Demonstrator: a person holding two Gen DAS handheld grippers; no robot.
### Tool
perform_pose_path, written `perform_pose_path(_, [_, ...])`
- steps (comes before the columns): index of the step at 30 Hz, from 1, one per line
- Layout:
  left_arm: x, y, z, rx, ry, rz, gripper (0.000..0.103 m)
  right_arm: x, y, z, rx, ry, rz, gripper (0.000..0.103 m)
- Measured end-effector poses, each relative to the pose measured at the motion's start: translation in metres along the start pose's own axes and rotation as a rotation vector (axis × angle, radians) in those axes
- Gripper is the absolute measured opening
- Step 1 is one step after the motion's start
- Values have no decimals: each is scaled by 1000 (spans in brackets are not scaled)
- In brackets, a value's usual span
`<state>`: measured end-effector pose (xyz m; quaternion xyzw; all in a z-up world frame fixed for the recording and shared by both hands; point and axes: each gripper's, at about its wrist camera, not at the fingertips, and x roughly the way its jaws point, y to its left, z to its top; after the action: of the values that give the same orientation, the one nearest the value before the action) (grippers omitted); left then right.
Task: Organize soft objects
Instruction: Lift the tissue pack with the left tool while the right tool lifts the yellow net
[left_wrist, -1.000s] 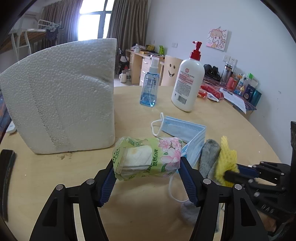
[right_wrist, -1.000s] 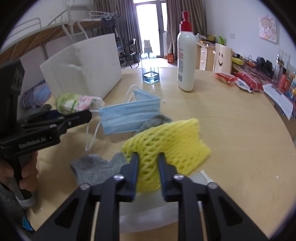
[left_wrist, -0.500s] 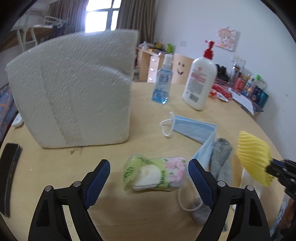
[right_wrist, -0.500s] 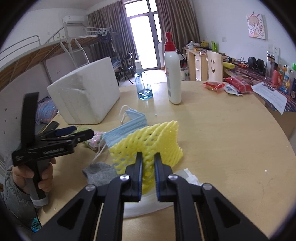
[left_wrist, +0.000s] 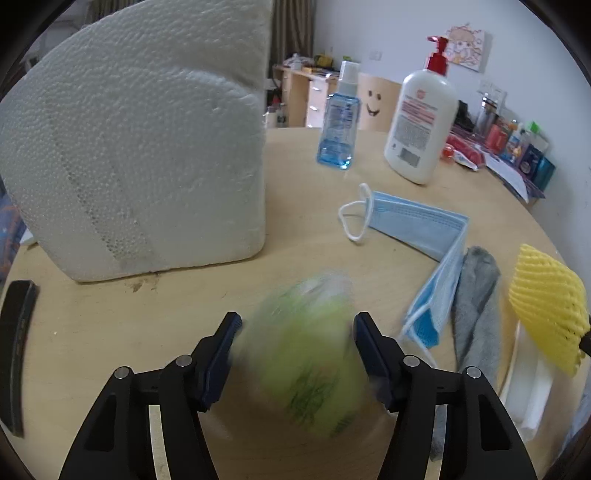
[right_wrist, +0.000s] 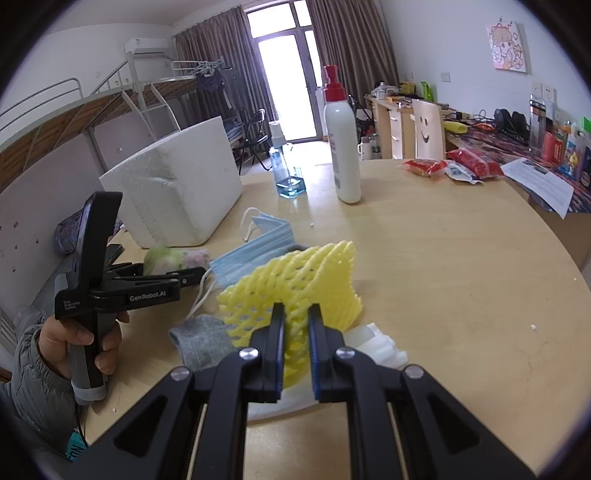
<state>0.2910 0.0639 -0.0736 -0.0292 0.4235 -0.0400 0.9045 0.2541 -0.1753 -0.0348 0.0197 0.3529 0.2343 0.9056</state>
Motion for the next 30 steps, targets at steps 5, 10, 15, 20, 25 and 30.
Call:
perform_pose_path(5, [0, 2, 2, -13, -9, -14, 36, -4, 0, -2, -2, -11, -5, 14])
perform_pose_path(10, [-6, 5, -1, -17, -25, -25, 30, -9, 2, -4, -10, -31, -20, 14])
perform_pose_path(15, [-25, -1, -2, 15, -96, -32, 30, -18, 0, -2, -2, -57, -28, 14])
perform_pose_path(20, [-57, -7, -5, 25, -213, -12, 30, -32, 3, 3, -10, -108, -34, 14])
perform_pose_path(25, [-99, -13, -10, 31, -389, 39, 30, -49, 9, 8, -24, -152, -37, 14])
perform_pose_path(30, [-123, -15, -15, 19, -430, 16, 30, -59, 16, 12, -41, -181, -29, 14])
